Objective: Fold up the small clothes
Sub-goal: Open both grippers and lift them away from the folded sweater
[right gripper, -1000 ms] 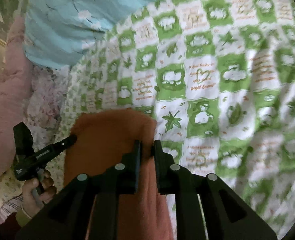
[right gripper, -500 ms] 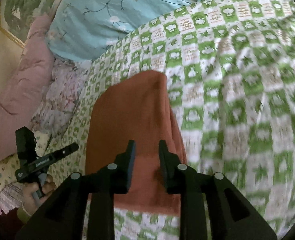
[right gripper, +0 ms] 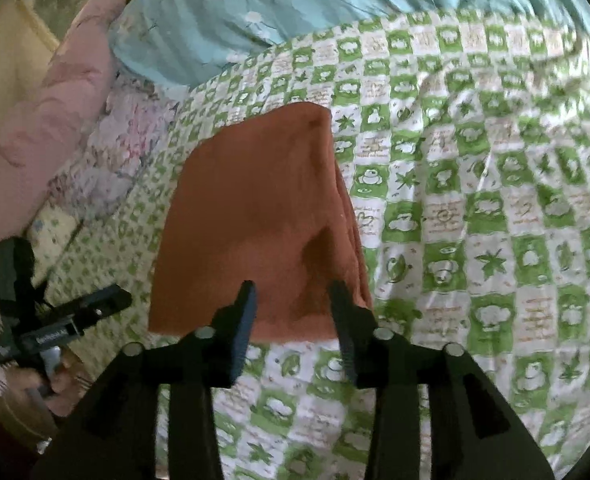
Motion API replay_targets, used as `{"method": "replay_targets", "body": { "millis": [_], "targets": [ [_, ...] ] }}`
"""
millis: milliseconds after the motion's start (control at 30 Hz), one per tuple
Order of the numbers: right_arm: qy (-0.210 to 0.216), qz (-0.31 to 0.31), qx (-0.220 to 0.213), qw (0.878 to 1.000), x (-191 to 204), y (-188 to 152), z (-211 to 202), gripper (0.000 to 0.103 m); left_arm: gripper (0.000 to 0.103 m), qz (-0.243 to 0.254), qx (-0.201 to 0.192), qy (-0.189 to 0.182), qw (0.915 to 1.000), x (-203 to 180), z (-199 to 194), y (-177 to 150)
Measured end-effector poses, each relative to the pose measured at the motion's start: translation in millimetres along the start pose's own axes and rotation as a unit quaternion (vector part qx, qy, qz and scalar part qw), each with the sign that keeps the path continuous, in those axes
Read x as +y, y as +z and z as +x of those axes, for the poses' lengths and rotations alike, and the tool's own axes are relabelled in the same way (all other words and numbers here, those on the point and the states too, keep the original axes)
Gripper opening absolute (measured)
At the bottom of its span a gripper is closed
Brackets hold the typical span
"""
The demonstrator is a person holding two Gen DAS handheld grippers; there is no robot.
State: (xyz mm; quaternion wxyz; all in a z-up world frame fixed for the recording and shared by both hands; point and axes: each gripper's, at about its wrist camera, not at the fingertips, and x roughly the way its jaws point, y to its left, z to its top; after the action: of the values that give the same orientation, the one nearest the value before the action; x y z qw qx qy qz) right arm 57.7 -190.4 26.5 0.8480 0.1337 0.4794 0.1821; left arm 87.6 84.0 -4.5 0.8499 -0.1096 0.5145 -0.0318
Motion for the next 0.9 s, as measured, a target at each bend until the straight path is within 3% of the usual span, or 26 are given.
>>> {"method": "replay_targets", "body": {
  "millis": [133,267,500,700,900],
  "targets": [
    [-0.047,-0.048,-0.019,0.998,0,1,-17,0.047,0.077,0.002,-0.011,0.014,0.9998,7,-8,-2],
    [-0.062,-0.035,-0.038,0.997,-14,5,-37,0.049,0.077,-0.001,-0.013,0.013,0.9998,12,-11,-7],
    [-0.036,-0.036,-0.037,0.998,2,-17,-43,0.057,0.079,0.032,-0.005,0.025,0.9992,3,-12,-19],
    [-0.003,-0.052,-0.004,0.999,27,-35,-22,0.065,0.081,0.062,-0.008,0.034,0.9974,-7,-17,-26],
    [-0.009,-0.071,0.012,0.997,36,-47,-6,0.068,0.083,0.083,-0.019,0.064,0.9943,-13,-18,-35]
  ]
}}
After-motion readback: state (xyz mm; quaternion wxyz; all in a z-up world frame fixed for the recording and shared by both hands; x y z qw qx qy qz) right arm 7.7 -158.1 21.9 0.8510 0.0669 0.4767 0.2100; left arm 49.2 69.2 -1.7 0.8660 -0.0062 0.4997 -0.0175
